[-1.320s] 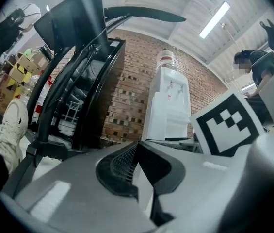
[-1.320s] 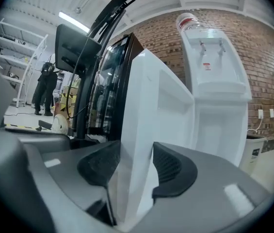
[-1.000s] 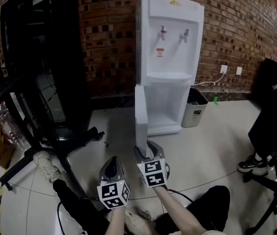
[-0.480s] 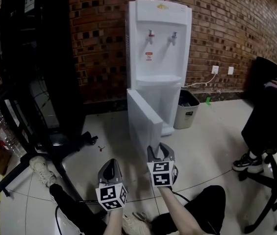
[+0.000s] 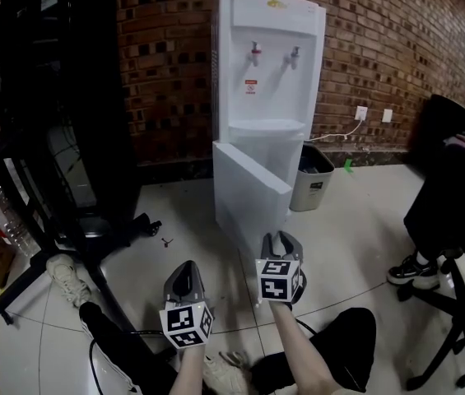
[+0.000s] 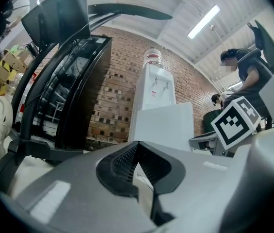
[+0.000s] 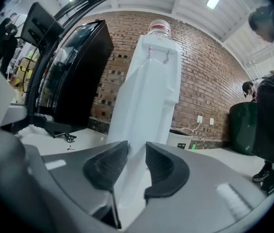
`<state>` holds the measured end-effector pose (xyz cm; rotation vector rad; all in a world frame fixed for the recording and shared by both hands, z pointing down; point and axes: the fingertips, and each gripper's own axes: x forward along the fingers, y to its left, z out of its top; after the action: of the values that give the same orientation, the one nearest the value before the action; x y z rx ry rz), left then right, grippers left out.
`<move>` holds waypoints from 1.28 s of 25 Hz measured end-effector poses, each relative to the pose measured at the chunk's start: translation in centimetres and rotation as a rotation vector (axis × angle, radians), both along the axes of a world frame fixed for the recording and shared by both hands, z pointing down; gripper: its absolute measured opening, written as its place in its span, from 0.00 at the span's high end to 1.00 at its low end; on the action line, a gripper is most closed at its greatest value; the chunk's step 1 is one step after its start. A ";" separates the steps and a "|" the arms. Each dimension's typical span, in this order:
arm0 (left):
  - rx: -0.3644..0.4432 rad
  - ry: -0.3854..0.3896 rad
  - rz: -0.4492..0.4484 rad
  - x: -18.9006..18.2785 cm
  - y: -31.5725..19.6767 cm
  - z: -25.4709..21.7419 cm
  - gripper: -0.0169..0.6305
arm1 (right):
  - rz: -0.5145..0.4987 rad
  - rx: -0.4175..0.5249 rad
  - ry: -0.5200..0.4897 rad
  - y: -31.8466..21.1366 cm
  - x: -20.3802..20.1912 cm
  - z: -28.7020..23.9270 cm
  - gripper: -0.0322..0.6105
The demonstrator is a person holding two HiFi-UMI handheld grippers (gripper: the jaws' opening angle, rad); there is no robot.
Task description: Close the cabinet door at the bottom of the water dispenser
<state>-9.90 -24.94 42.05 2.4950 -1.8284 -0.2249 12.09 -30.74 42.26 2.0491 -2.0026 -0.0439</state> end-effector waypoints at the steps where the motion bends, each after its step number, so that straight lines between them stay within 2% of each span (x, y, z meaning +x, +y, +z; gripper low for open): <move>1: 0.001 -0.002 0.001 0.1 0.1 0.0 0.96 | 0.004 -0.004 0.000 -0.2 0.5 0.0 0.78; 9: -0.002 0.021 0.027 0.4 0.1 -0.2 0.96 | 0.025 0.006 -0.030 -1.2 2.9 0.3 0.81; 12: 0.020 -0.001 0.048 2.1 -1.6 -2.2 0.96 | 0.038 0.018 -0.026 -1.3 3.3 0.0 0.82; 19: 0.124 -0.030 0.101 7.4 -4.8 -7.7 0.96 | 0.027 0.016 -0.033 -2.3 4.3 -0.1 0.83; 25: 0.095 -0.044 0.119 9.7 -6.5 -7.0 0.96 | 0.066 0.004 -0.041 -3.3 6.3 0.3 0.84; 32: 0.073 -0.063 0.135 12.5 -8.6 -5.5 0.96 | 0.061 0.027 -0.032 -5.6 8.7 0.2 0.85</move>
<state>2.57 -33.57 36.54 2.6921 -1.6932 -0.2132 20.76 -36.32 42.47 2.1392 -1.9670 -0.0270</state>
